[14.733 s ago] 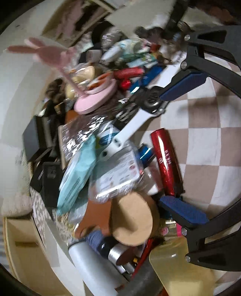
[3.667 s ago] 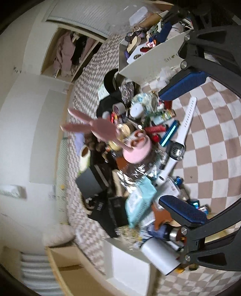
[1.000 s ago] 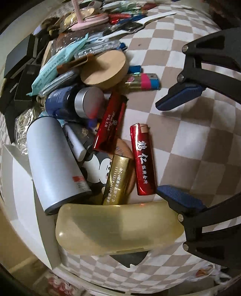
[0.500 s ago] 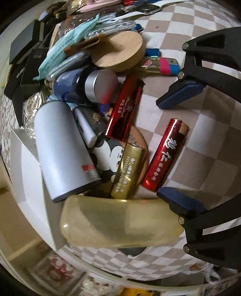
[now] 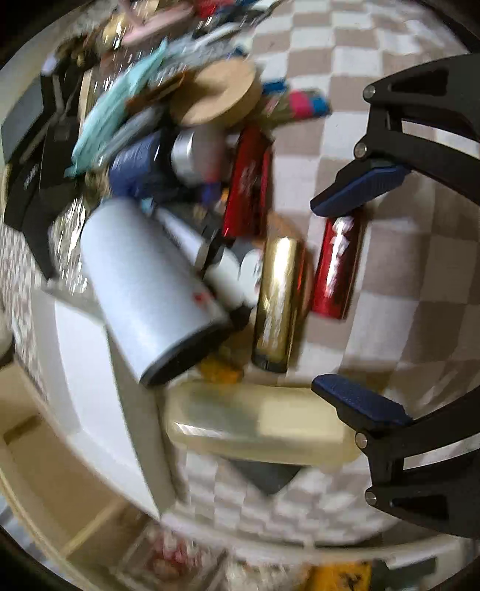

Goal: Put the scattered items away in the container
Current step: 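Close left tool on the red tube with white characters and lift it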

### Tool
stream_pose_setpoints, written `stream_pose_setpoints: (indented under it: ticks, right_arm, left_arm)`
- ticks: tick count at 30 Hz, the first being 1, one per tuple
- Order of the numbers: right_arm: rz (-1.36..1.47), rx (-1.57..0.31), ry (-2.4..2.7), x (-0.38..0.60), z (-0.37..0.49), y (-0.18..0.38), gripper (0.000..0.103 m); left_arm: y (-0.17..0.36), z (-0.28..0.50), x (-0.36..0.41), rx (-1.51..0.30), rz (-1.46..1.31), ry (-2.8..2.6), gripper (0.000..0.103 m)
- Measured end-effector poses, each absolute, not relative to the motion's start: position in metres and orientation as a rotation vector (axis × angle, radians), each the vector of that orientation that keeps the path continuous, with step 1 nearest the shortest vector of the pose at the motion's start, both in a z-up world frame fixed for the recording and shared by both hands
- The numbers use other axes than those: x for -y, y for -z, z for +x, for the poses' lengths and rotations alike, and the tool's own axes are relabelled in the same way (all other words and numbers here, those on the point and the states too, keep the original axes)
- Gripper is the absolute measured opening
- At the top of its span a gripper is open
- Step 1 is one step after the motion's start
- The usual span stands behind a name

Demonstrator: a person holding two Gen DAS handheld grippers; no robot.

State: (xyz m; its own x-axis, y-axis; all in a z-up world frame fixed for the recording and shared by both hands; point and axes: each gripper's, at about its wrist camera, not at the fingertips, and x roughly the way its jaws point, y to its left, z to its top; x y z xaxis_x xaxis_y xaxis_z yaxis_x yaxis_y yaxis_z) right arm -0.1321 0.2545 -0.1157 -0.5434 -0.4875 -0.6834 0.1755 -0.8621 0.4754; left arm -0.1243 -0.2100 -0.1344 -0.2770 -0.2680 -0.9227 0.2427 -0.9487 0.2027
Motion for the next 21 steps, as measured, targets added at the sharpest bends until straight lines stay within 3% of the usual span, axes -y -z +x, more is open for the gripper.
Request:
stream_pose_setpoints:
  ticks: [11,21]
  right_arm:
    - [1.24,0.484,2.4,-0.25,-0.131,0.118,0.103]
    - [1.257,0.555,2.397,-0.261,-0.132,0.121,0.103]
  left_arm:
    - [0.146,-0.128,0.172,0.213,1.768,2.362,0.088]
    - [0.147,-0.127,0.183,0.302,1.811,2.391,0.088]
